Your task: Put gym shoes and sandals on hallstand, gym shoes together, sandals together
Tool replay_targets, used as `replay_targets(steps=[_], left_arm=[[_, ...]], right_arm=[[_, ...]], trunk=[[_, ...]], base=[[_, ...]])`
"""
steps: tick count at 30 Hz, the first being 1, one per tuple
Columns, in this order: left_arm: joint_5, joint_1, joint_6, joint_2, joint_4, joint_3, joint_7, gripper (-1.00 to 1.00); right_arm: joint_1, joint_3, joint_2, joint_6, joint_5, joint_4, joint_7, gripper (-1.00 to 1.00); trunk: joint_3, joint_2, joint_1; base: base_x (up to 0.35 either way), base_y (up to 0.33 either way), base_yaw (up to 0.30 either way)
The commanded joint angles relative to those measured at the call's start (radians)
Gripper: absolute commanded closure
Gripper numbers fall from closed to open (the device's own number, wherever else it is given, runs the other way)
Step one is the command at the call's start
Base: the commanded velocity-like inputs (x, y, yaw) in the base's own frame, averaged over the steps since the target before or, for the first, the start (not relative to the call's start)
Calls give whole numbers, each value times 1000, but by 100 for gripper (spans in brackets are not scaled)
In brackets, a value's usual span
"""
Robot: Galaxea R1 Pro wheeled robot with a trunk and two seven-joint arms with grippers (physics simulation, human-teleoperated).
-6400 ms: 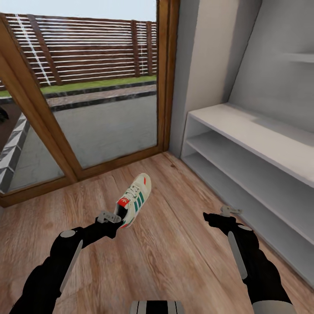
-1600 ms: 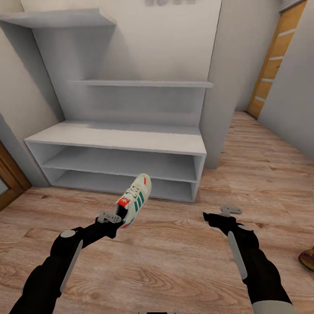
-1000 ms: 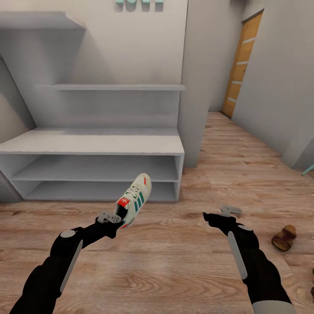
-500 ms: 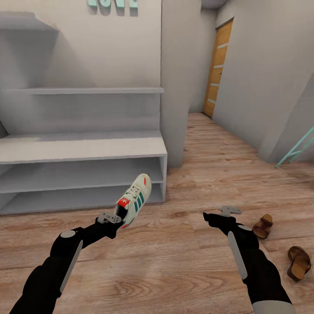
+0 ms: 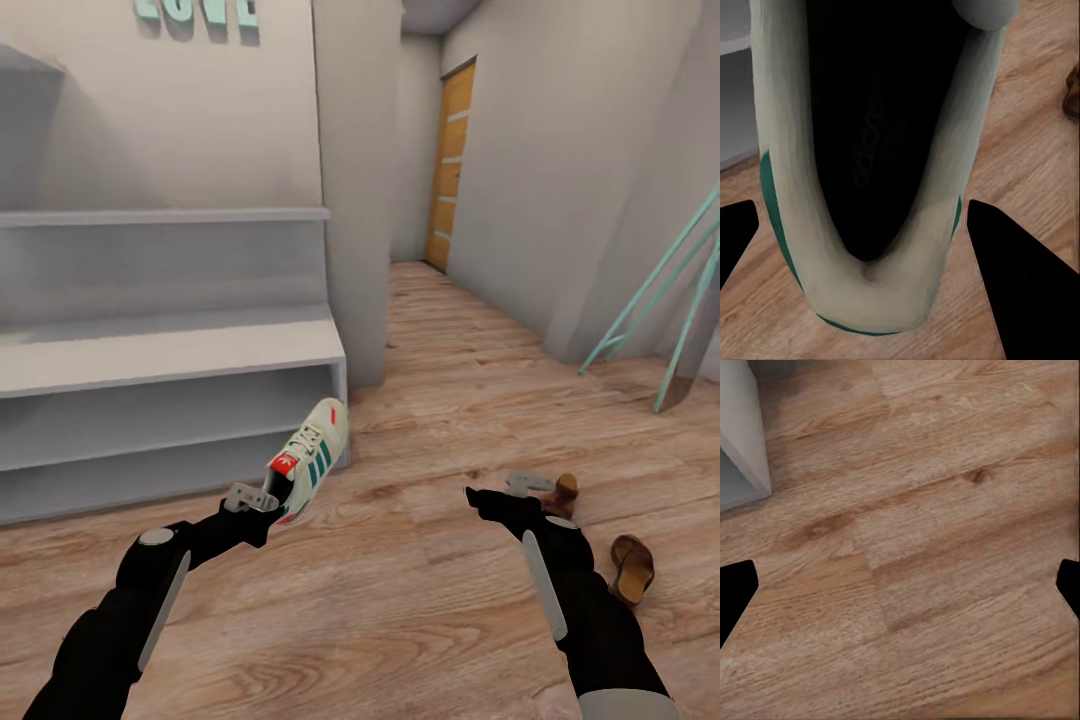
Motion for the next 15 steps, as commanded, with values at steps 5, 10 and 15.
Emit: replay_targets(steps=[5, 10, 15], left_arm=[[-6, 0, 2, 0, -1, 0, -7, 100], [-5, 0, 2, 0, -1, 0, -7, 100], [-5, 0, 2, 0, -1, 0, -7, 100]], right_arm=[[-1, -1, 0, 4, -8, -1, -1, -100], [-1, -1, 0, 4, -8, -1, -1, -100], [-1, -1, 0, 5, -8, -1, -1, -100]], trunk=[[4, 0, 0], [9, 0, 0], [14, 0, 0]], base=[[0, 0, -247], [0, 0, -247], [26, 0, -247]])
